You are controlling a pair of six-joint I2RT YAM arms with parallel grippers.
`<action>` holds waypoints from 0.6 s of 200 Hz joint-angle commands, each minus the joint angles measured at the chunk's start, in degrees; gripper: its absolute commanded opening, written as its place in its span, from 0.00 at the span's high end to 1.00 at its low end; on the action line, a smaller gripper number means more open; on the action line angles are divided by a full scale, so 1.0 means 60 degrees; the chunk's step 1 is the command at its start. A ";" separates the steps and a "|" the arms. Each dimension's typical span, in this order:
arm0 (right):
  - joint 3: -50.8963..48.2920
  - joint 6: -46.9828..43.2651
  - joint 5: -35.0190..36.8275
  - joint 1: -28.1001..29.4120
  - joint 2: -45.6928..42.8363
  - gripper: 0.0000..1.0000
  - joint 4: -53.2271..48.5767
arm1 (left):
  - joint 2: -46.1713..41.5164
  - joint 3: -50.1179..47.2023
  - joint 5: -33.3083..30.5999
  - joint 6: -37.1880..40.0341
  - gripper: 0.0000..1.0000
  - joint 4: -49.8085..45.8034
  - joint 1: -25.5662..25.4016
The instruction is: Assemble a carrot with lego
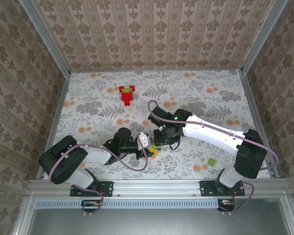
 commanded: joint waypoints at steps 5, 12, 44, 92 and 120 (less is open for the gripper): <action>-0.0279 0.0236 0.0350 0.0124 0.0488 0.78 -0.0673 | 0.0256 0.0021 -0.0335 0.0252 0.77 -0.0705 -0.0070; -0.0298 0.0273 0.0395 0.0118 0.0484 0.78 -0.0670 | 0.0268 0.0021 -0.0339 0.0250 0.77 -0.0706 -0.0078; -0.0370 0.0480 0.0621 0.0124 0.0369 0.78 -0.0753 | 0.0301 0.0047 -0.0361 0.0241 0.77 -0.0720 -0.0077; -0.0547 0.0709 0.0880 0.0113 0.0149 0.78 -0.0965 | 0.0388 0.0095 -0.0403 0.0270 0.77 -0.0764 -0.0094; -0.0618 0.0716 0.0903 0.0108 0.0180 0.78 -0.1024 | 0.0384 0.0095 -0.0446 0.0271 0.77 -0.0764 -0.0094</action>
